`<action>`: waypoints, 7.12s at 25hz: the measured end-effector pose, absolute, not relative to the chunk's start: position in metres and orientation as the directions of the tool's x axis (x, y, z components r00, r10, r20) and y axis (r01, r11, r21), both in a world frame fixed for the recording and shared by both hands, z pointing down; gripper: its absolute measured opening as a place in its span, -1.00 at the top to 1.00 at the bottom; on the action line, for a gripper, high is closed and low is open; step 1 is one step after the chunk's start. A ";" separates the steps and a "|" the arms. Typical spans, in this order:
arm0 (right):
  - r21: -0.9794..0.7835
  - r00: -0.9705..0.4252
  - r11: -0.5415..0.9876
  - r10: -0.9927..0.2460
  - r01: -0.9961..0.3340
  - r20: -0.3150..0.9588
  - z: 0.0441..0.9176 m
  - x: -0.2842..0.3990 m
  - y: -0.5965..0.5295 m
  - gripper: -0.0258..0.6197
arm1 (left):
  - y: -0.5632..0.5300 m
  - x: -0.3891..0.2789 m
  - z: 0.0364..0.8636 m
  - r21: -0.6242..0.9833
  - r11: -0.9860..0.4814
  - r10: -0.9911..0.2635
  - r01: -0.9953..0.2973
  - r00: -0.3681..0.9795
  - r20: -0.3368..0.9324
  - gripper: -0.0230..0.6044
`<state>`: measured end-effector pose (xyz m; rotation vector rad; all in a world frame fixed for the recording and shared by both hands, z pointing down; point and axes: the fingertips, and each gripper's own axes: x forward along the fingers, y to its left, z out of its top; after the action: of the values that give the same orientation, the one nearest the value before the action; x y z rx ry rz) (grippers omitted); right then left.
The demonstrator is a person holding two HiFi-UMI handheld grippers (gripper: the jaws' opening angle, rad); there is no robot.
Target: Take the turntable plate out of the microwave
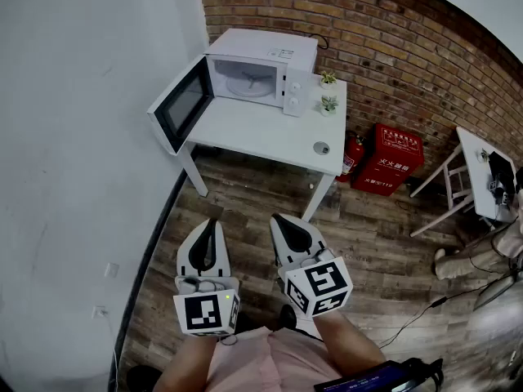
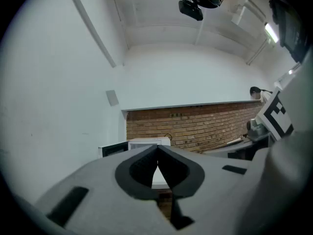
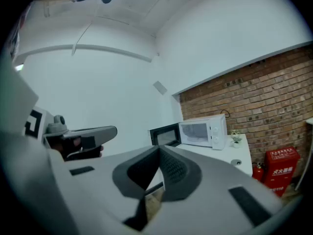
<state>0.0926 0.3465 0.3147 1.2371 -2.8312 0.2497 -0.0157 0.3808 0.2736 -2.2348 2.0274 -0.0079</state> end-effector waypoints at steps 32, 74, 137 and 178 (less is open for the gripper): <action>-0.221 -0.759 0.728 -0.640 -0.649 0.121 0.355 0.134 0.289 0.49 | 0.347 0.029 0.310 -0.097 -0.004 -1.000 -0.995 0.007 -0.024 0.53; -0.258 -0.577 0.527 -0.795 -0.810 0.186 0.388 -0.008 -0.053 0.54 | -0.010 -0.123 0.344 -0.057 -0.273 -0.962 -0.960 0.271 0.040 0.58; -0.743 -0.536 0.121 -0.768 -0.659 0.350 0.538 -0.044 -0.231 0.40 | -0.222 -0.136 0.441 0.047 -0.461 -0.856 -0.886 0.458 0.241 0.61; -0.977 -0.569 -0.018 -0.811 -0.211 0.138 0.541 -0.050 -0.240 0.50 | -0.206 -0.136 0.403 0.010 -0.472 -0.863 -0.881 0.464 0.198 0.61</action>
<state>-0.0502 -0.2401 0.5411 1.4715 -2.4668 2.2508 -0.1362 -0.2058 0.4032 -2.7819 1.6640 -0.2703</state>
